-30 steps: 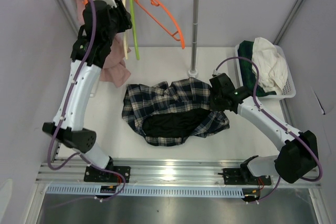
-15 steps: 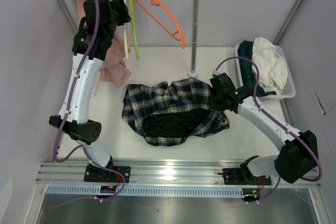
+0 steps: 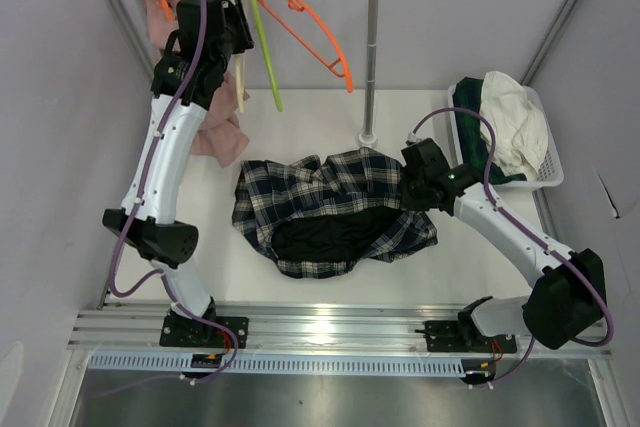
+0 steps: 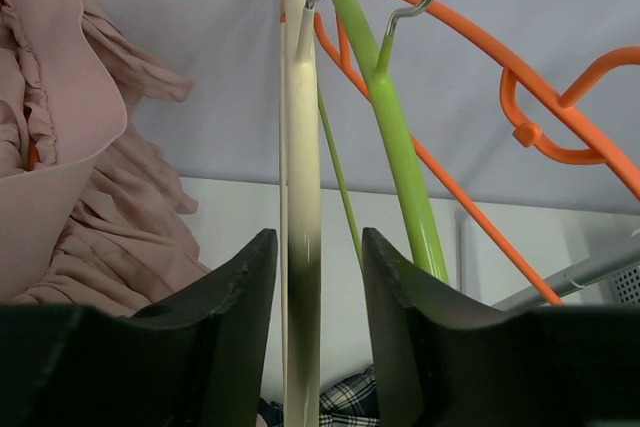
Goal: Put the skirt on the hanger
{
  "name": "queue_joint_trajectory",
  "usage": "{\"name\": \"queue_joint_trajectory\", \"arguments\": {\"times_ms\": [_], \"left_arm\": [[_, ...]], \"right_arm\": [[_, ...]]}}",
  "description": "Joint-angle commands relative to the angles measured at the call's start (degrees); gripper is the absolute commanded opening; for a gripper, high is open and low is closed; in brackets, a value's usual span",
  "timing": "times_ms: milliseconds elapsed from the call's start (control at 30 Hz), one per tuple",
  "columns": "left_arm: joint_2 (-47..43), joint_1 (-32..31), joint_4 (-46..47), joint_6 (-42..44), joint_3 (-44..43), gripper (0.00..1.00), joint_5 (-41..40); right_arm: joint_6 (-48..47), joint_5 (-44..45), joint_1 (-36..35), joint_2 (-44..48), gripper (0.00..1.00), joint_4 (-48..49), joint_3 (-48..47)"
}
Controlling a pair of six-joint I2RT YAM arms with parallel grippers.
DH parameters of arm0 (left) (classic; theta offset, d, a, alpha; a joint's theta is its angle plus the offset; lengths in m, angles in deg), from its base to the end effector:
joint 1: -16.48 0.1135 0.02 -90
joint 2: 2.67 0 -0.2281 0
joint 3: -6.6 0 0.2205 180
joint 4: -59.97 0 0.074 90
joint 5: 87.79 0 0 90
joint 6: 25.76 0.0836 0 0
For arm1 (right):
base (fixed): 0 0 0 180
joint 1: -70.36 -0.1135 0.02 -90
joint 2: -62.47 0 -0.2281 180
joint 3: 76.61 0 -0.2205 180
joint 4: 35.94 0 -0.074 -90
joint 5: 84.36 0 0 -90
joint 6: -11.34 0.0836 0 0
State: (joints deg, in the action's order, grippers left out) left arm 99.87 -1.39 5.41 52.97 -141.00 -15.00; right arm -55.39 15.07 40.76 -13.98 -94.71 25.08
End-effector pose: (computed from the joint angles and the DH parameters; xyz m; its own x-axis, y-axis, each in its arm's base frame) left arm 0.3664 -0.0922 0.4668 -0.1571 -0.1455 -0.9768 -0.0156 0.9893 -0.1449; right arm 0.2436 0.1226 0.2113 -0.8310 -0.0238 -0.5558 -0.0884 0.9920 0.0896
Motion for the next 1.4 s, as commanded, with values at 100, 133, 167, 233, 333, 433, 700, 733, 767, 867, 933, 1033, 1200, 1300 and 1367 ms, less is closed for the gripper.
{"name": "queue_joint_trajectory", "arguments": {"times_ms": [100, 133, 167, 233, 333, 433, 700, 733, 767, 867, 933, 1033, 1200, 1300, 1367], "left_arm": [[0.64, -0.06, -0.26, 2.12, -2.05, 0.31, 0.51], [0.64, -0.06, -0.26, 2.3, -2.14, 0.26, 0.77], [0.82, -0.06, -0.17, 2.39, -2.22, 0.24, 1.12], [0.82, -0.06, 0.0, 2.65, -2.22, 0.12, 2.18], [1.08, -0.24, -0.17, 3.09, -3.19, 0.03, 3.06], [1.26, -0.41, 0.53, 3.62, -3.19, 0.0, 5.25], [2.4, -4.01, 2.2, 6.96, -3.54, 0.0, 11.93], [2.66, -4.54, 2.2, 7.22, -3.72, 0.0, 12.03], [3.1, -4.89, 2.29, 7.66, -3.98, 0.0, 12.55], [4.06, -6.3, 2.38, 8.01, -4.51, 0.0, 13.35], [4.24, -6.92, 2.38, 7.93, -4.77, 0.0, 13.96], [4.77, -7.27, 1.94, 7.49, -5.3, 0.0, 11.24], [4.25, -6.57, 1.15, 6.35, -5.83, 0.0, 3.42], [4.07, -5.43, 0.88, 5.29, -5.92, 0.0, 1.75], [3.98, -4.99, 0.88, 5.11, -5.74, 0.0, 0.78]], "right_arm": [[-1.38, -0.47, 0.69, 0.51, 0.0, 1.23, -0.85], [-1.47, -0.55, 0.78, 0.59, 0.0, 1.41, -0.85], [-1.56, -0.64, 0.86, 0.6, 0.0, 1.32, -0.85], [-1.64, -0.73, 0.95, 0.6, 0.0, 1.32, -0.85], [-1.73, -0.99, 0.95, 0.6, 0.0, 1.5, -0.85], [-1.73, -0.99, 1.04, 0.6, 0.0, 1.58, -0.85], [-2.09, -1.17, 1.57, 0.77, 0.0, 1.5, -0.67], [-2.09, -1.17, 1.57, 0.68, 0.0, 1.41, -0.76], [-2.26, -1.17, 1.57, 0.77, 0.0, 1.32, -0.76], [-2.35, -1.17, 1.83, 0.95, 0.0, 1.15, -0.67], [-2.44, -1.26, 2.09, 1.21, 0.0, 1.06, -0.58], [-2.52, -1.43, 2.27, 1.39, 0.0, 1.06, -0.58], [-2.7, -1.52, 2.45, 1.39, 0.0, 0.88, -0.67], [-2.61, -1.7, 2.45, 1.3, 0.0, 0.97, -0.67], [-2.52, -1.78, 2.45, 1.3, 0.0, 0.97, -0.67]]}}
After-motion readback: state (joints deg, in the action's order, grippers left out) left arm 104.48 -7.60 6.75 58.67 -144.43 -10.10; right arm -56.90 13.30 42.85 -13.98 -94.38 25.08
